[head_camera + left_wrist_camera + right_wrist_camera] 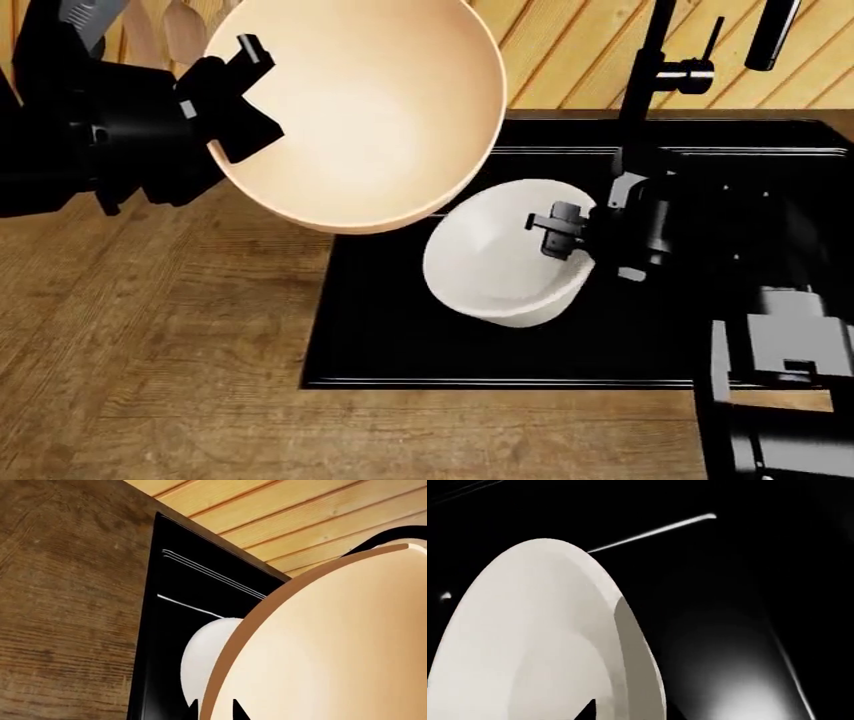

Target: Stack the bowls in the sink.

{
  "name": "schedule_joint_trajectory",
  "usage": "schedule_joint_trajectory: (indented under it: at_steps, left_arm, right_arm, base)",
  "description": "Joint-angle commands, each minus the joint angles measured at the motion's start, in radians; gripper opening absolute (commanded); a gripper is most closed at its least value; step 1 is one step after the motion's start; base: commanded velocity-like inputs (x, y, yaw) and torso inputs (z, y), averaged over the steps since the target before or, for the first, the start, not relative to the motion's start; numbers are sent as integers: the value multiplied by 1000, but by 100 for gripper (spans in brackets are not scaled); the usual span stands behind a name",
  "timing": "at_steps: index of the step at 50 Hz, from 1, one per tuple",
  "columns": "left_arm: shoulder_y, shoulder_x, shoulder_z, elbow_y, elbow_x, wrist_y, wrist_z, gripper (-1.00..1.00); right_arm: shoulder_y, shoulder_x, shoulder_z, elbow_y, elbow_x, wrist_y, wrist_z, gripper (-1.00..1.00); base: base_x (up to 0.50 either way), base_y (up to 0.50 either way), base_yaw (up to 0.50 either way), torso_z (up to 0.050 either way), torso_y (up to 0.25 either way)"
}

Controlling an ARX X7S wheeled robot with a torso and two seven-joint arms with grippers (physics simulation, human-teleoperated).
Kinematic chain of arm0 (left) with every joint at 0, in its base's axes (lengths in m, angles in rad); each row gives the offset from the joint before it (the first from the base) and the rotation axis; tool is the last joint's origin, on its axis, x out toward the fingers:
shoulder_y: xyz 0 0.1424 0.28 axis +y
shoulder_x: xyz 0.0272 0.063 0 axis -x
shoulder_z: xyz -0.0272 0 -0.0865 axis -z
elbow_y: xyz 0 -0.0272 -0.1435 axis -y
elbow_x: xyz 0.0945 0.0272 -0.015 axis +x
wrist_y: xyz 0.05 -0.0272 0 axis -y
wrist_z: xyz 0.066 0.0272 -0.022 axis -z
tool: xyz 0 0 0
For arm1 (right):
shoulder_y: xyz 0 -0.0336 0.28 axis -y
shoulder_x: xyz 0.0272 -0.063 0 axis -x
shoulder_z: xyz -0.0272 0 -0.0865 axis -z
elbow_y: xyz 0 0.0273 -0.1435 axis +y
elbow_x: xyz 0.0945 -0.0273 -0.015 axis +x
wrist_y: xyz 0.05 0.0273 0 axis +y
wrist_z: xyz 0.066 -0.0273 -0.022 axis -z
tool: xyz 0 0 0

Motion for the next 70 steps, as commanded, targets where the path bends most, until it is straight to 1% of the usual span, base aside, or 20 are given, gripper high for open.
schedule_joint_trajectory:
  at_steps: [1,9,15,21,29,34,40,44,47,49,52,58,63,70]
  left_arm:
    - [-3,-4,-5,4,-2,10,28,-100]
    - [-14,-2,-4,-2,-2,7,35,-100]
    - [-21,3,-2,-9,-1,2,43,-100]
    - [-23,7,-1,-10,1,1,51,-100]
    - [-13,11,-3,-9,9,7,68,-100]
    - [-7,22,2,-29,28,9,88,-100]
    - [-7,41,13,-71,57,2,121,-100]
    - [-9,56,21,-100,77,-2,144,-100]
    - [-11,67,27,-121,91,-4,159,-100]
    - [-14,75,30,-137,101,-2,168,-100]
    - [-14,90,38,-163,120,2,184,-100]
    - [-36,126,59,-230,155,-12,228,-100]
    - [-39,152,53,-254,179,3,274,-100]
    - [-62,194,96,-342,215,-21,301,-100]
  right_arm:
    - [1,0,-29,1,2,20,-14,100]
    - [-2,6,4,-51,35,62,36,100]
    - [-8,15,51,-131,77,110,99,100]
    - [-7,23,121,-232,142,184,191,100]
    - [-16,6,261,-351,282,306,367,100]
    - [-49,20,321,-392,478,321,543,100]
    - [-94,44,366,-433,813,310,833,100]
    - [-121,69,365,-473,985,270,963,100]
    - [-155,124,301,-531,1083,168,976,100]
    - [-181,172,246,-591,1161,71,976,100]
    - [-207,223,214,-668,1232,-36,973,100]
    - [-255,298,217,-775,1303,-182,966,100]
    - [-301,342,233,-832,1333,-250,960,100]
    - [-373,393,270,-919,1380,-347,962,100]
  base:
    - [0,0,0,0,0]
    - [0,0,0,0,0]
    - [0,0,0,2,2]
    - [0,0,0,0,0]
    - [0,0,0,0,0]
    - [0,0,0,0,0]
    - [0,0,0,0,0]
    - [0,0,0,0,0]
    - [0,0,0,0,0]
    - [0,0,0,0,0]
    - [0,0,0,0,3]
    - [0,0,0,0,0]
    - [0,0,0,0,0]
    - [0,0,0,0,0]
